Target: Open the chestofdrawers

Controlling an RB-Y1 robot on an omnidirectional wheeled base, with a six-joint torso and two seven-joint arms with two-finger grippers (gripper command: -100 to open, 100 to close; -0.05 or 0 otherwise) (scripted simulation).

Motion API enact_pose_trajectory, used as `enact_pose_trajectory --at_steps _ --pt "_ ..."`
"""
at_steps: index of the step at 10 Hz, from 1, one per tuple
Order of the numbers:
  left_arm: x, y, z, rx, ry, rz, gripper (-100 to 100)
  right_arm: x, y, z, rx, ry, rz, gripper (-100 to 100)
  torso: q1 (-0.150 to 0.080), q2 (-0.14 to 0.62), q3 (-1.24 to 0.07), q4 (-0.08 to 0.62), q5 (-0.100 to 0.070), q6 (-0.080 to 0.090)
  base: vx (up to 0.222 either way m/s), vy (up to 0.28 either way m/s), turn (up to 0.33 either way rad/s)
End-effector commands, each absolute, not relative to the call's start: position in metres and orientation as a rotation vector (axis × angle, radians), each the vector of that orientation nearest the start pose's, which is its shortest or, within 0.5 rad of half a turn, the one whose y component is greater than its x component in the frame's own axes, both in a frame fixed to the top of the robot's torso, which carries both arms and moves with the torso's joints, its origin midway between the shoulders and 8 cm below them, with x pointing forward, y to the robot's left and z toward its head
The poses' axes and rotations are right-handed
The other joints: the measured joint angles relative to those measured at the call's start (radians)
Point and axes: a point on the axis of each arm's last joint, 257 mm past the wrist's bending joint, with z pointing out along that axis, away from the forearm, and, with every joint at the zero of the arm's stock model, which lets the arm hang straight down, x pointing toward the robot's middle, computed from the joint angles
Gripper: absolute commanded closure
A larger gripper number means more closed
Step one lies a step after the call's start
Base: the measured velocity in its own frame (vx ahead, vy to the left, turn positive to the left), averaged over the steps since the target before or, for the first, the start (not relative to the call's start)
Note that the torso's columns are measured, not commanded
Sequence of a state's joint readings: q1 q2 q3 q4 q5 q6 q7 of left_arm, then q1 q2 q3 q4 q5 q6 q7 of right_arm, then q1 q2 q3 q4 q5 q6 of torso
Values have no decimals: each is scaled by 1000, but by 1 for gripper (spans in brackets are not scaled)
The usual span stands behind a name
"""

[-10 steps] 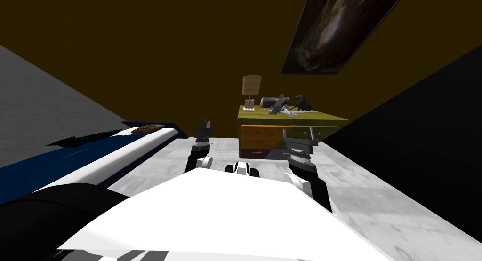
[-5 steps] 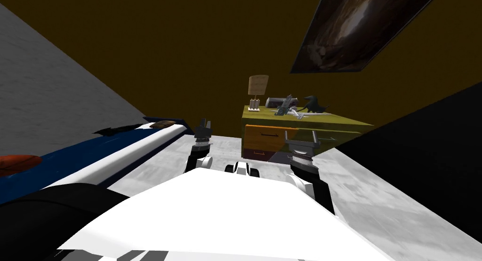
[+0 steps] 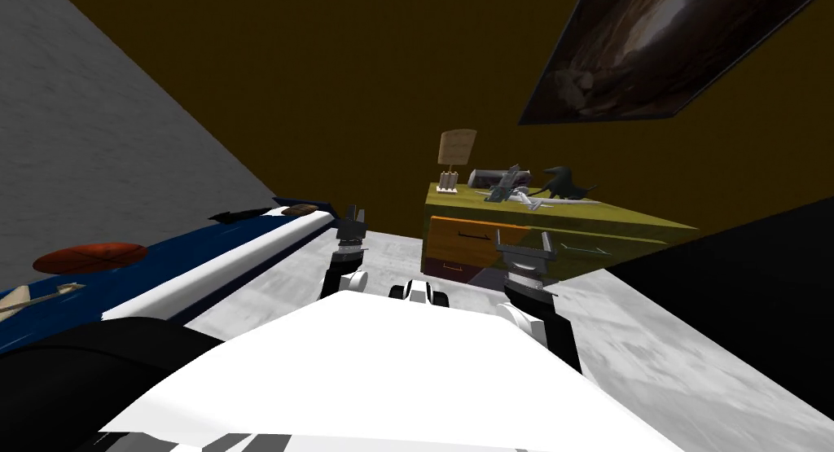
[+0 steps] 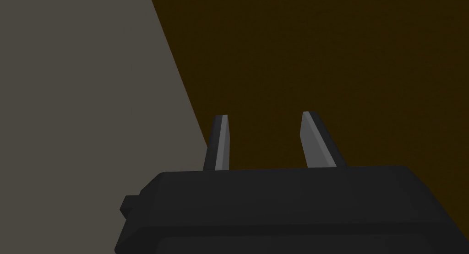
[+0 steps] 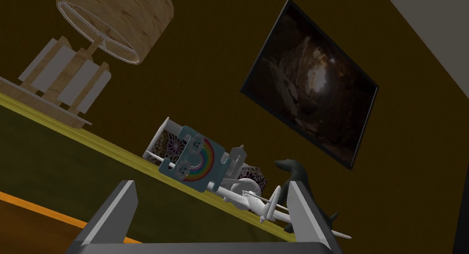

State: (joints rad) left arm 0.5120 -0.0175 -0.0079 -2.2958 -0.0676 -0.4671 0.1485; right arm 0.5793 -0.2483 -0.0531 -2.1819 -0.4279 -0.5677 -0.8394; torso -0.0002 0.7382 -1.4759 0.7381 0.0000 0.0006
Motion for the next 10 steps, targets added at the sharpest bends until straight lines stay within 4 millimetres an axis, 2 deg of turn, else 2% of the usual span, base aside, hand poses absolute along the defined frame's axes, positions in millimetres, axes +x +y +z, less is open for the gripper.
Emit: enact_pose_trajectory --at_steps 1,2,5,7,10 --pt "347 273 21 -711 616 -1393 0 337 -361 -35 1240 143 2238 -100 0 0 0 0 0 -1 -19 -3 137" --pt "347 273 21 -711 616 -1393 0 337 -361 -35 1245 135 2248 -100 0 0 0 0 0 0 -8 -2 14" --pt "347 273 21 -711 616 -1393 0 336 -382 -53 1330 -14 2314 -100 0 0 0 0 0 0 -18 -3 221" --pt "347 273 21 -711 616 -1393 0 336 -382 -53 1340 -38 2343 -100 0 0 0 0 0 0 -14 -4 41" --pt "347 273 21 -711 616 -1393 0 335 -402 -70 1410 -206 2401 -100 0 0 0 0 0 0 -22 -2 224"
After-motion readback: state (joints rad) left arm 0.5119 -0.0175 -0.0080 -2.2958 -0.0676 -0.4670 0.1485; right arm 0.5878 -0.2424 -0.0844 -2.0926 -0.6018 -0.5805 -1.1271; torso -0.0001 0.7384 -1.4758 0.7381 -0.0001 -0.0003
